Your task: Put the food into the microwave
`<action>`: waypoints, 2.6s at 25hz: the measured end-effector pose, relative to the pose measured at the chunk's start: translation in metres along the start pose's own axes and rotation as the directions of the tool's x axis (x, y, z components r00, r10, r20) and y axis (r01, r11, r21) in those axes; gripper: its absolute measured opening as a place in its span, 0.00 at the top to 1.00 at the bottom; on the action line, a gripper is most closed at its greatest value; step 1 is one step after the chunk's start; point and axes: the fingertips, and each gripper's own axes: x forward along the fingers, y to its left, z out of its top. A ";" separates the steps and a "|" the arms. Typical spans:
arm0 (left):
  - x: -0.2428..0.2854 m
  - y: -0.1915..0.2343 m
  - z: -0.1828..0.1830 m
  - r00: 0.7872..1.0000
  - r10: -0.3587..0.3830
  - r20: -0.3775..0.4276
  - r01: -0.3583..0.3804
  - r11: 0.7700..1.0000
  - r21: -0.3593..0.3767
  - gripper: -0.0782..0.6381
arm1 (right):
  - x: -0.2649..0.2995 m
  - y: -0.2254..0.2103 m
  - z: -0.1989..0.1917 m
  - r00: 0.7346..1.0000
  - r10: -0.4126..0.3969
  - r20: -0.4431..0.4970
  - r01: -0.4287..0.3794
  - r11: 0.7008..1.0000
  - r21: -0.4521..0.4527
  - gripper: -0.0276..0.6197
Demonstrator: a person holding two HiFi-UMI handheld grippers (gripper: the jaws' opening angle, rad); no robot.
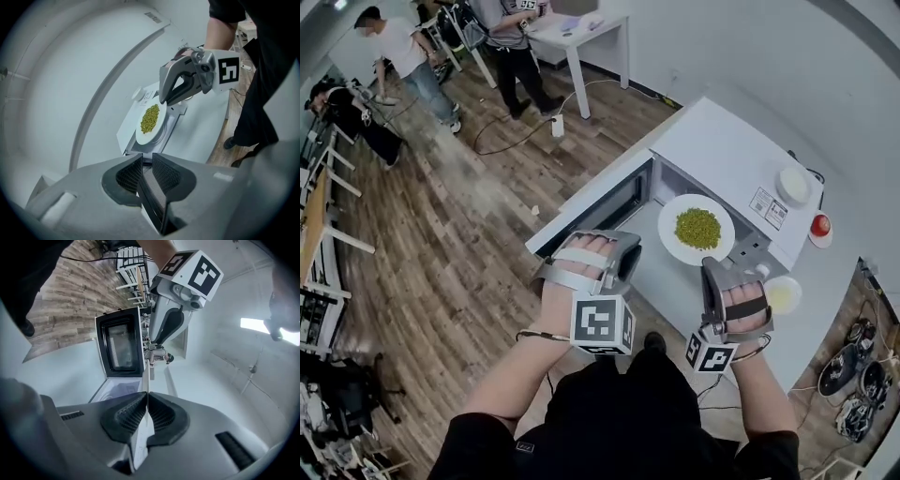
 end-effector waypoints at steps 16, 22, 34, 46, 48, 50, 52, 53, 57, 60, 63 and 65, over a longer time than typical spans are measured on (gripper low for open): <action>0.073 0.006 -0.006 0.989 0.061 0.136 -0.067 0.997 0.041 0.79 | 0.075 0.085 -0.003 0.995 0.053 -0.085 -0.050 0.998 0.040 0.92; 0.092 -0.016 -0.006 0.984 0.056 0.171 -0.064 0.997 0.043 0.79 | 0.094 0.115 -0.029 0.987 0.067 -0.149 -0.060 0.997 0.055 0.92; 0.122 -0.050 0.001 0.980 -0.017 0.200 0.005 0.998 0.061 0.79 | 0.118 0.165 -0.068 0.960 0.092 -0.263 -0.062 0.991 0.119 0.91; 0.114 -0.052 0.017 0.973 -0.092 0.210 0.081 0.995 0.065 0.79 | 0.138 0.194 -0.099 0.875 0.320 -0.363 -0.207 0.926 0.316 0.92; 0.109 -0.049 0.021 0.973 -0.098 0.210 0.084 0.994 0.071 0.79 | 0.142 0.193 -0.102 0.862 0.343 -0.372 -0.222 0.917 0.332 0.92; 0.105 -0.046 0.023 0.973 -0.098 0.207 0.084 0.994 0.075 0.79 | 0.147 0.193 -0.105 0.849 0.369 -0.377 -0.240 0.907 0.347 0.92; 0.102 -0.043 0.023 0.975 -0.102 0.199 0.088 0.993 0.076 0.79 | 0.152 0.195 -0.108 0.831 0.407 -0.379 -0.267 0.890 0.371 0.92; 0.100 -0.043 0.023 0.975 -0.106 0.195 0.092 0.993 0.076 0.79 | 0.154 0.198 -0.109 0.819 0.430 -0.381 -0.283 0.879 0.384 0.92; 0.094 -0.042 0.020 0.973 -0.130 0.188 0.119 0.990 0.069 0.79 | 0.161 0.207 -0.114 0.767 0.519 -0.378 -0.340 0.827 0.447 0.90; 0.084 -0.043 0.016 0.974 -0.147 0.171 0.138 0.988 0.063 0.79 | 0.167 0.213 -0.117 0.732 0.571 -0.372 -0.357 0.786 0.504 0.88; 0.070 -0.054 0.006 0.971 -0.185 0.152 0.182 0.983 0.030 0.79 | 0.175 0.214 -0.116 0.725 0.588 -0.358 -0.348 0.762 0.547 0.88; 0.060 -0.060 -0.002 0.964 -0.216 0.157 0.224 0.974 -0.030 0.79 | 0.180 0.214 -0.116 0.724 0.596 -0.346 -0.336 0.744 0.578 0.88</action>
